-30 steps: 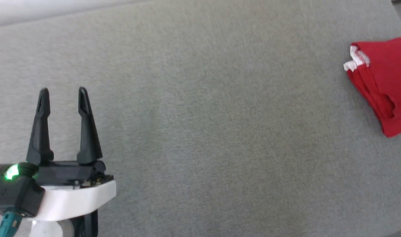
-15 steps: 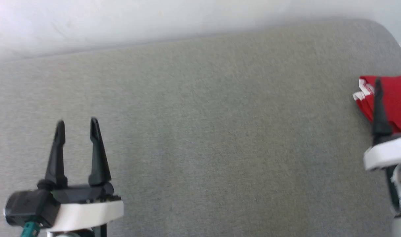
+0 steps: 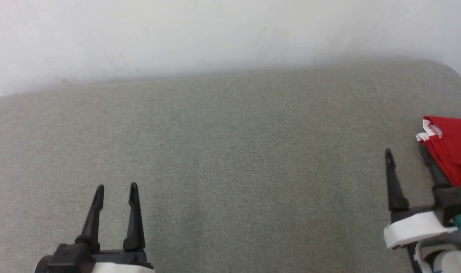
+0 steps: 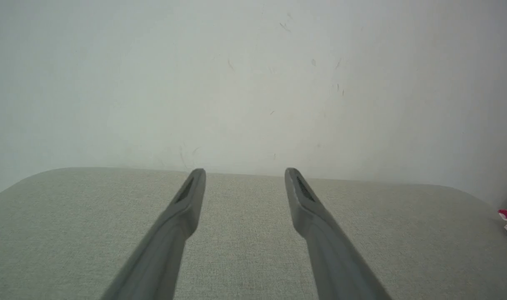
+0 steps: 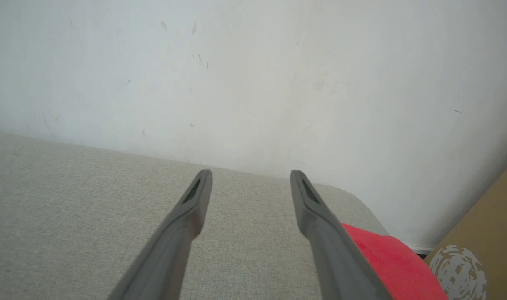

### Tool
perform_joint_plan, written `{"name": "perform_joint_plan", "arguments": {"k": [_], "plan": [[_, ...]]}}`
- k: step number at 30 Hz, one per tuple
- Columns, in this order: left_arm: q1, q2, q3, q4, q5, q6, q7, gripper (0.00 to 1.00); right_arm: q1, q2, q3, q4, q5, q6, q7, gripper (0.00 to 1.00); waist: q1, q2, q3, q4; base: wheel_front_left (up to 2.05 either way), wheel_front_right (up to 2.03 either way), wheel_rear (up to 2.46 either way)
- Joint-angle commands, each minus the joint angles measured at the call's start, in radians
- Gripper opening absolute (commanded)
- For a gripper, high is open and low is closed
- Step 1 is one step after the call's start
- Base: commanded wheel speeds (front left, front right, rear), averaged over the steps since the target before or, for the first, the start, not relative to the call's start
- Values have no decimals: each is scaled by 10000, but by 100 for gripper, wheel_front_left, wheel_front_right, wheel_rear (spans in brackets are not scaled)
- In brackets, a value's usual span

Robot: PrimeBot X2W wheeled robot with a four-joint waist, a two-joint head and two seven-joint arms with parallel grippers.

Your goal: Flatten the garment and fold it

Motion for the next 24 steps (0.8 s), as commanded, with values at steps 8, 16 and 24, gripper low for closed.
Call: {"name": "perform_joint_plan", "arguments": {"k": [8,16,24], "plan": [[254,-357,170,382,379,-425,-47,100,706,99,176,793,740,-21,-575,100,1,-1,-330,353,0,0,0],[308,-593,255,578,539,-651,-47,100,1007,103,265,1268,1098,-21,-910,100,1,-1,-301,398,0,0,0],[225,-679,400,608,656,-844,-47,100,788,103,301,1275,1114,-21,-986,100,1,-1,-116,383,0,0,0]]}}
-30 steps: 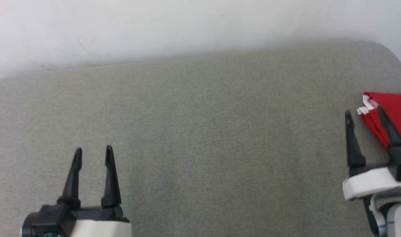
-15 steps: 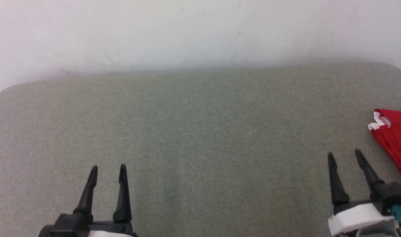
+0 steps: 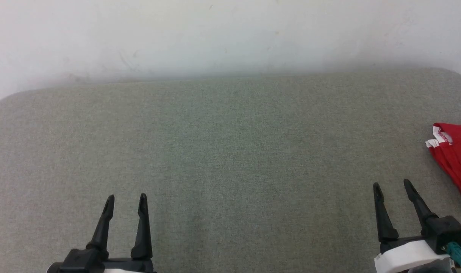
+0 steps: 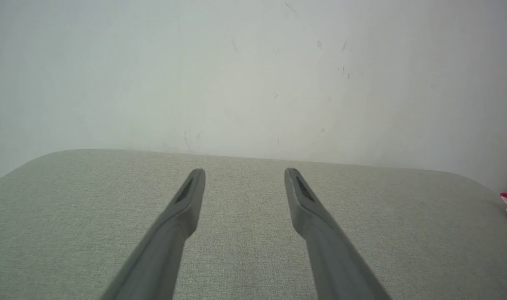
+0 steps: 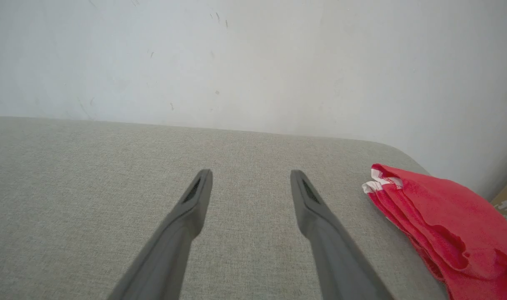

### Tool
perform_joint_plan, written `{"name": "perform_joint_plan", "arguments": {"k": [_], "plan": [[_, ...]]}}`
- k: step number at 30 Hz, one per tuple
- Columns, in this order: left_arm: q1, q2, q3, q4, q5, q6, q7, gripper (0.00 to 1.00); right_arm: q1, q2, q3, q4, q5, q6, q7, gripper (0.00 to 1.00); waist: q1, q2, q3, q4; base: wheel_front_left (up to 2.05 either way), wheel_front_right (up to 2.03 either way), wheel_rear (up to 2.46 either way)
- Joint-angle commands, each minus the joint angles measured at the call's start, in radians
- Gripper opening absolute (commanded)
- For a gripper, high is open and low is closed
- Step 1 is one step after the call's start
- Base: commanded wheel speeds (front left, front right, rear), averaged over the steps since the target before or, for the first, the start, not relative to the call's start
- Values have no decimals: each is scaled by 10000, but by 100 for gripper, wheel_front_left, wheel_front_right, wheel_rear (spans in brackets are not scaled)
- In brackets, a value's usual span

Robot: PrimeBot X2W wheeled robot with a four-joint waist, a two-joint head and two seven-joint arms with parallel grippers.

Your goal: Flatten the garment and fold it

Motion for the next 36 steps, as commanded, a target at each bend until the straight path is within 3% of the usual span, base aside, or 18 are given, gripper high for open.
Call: {"name": "perform_joint_plan", "arguments": {"k": [1,3,4,36], "plan": [[-25,-45,55,58,81,-79,-47,100,-142,31,8,-18,62,-21,-92,100,-1,-1,50,10,0,0,0],[-76,-57,82,76,97,-112,-47,100,-175,31,0,-23,73,-21,-98,100,-1,-1,100,32,0,0,0],[-15,-29,40,46,14,-56,0,0,-62,0,-6,-4,2,0,-53,0,0,-1,94,23,0,0,0],[-441,-42,82,333,350,-48,562,0,-217,1,202,-188,3,-3,497,0,1,-1,-78,78,0,0,0]]}}
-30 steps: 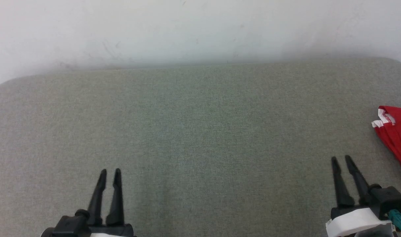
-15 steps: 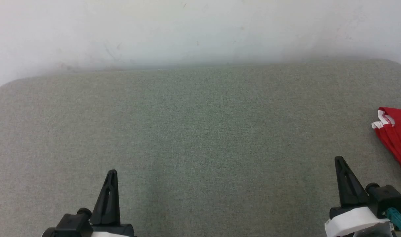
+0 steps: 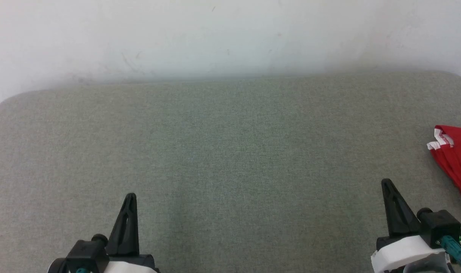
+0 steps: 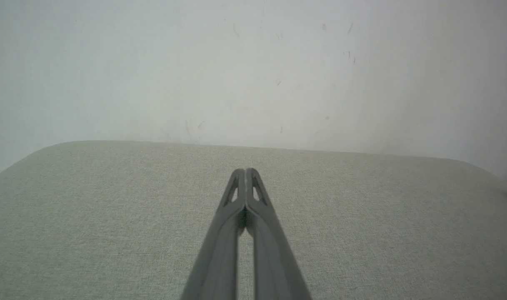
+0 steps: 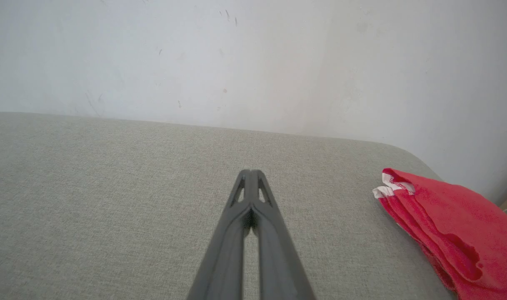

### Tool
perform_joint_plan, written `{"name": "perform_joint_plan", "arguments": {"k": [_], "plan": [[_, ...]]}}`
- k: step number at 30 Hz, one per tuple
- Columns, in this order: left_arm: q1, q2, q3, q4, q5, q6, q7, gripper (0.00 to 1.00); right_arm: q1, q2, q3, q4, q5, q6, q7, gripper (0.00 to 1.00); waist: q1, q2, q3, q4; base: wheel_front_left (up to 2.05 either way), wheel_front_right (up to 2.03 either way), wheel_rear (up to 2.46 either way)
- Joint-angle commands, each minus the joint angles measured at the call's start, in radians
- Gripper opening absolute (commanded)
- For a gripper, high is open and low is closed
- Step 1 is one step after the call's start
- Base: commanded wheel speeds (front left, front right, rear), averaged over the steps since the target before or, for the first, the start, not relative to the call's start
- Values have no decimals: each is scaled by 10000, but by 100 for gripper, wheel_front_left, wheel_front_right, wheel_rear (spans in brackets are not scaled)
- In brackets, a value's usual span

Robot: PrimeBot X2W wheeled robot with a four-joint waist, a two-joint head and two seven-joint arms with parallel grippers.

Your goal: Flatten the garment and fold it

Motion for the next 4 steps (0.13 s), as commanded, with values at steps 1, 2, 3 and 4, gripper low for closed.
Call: {"name": "perform_joint_plan", "arguments": {"k": [1,2,3,4], "plan": [[-196,-16,49,47,170,12,30,0,-109,9,33,-65,17,-5,42,0,-1,0,-5,2,0,0,0],[-212,-16,51,58,183,13,51,0,-115,9,41,-72,17,-5,63,0,-1,0,-11,4,0,0,0],[-228,-17,54,69,197,13,71,0,-121,9,49,-79,18,-5,83,0,-1,0,-18,6,0,0,0],[-244,-18,56,80,210,13,92,0,-127,10,56,-86,19,-6,104,0,-1,0,-24,8,0,0,0]]}}
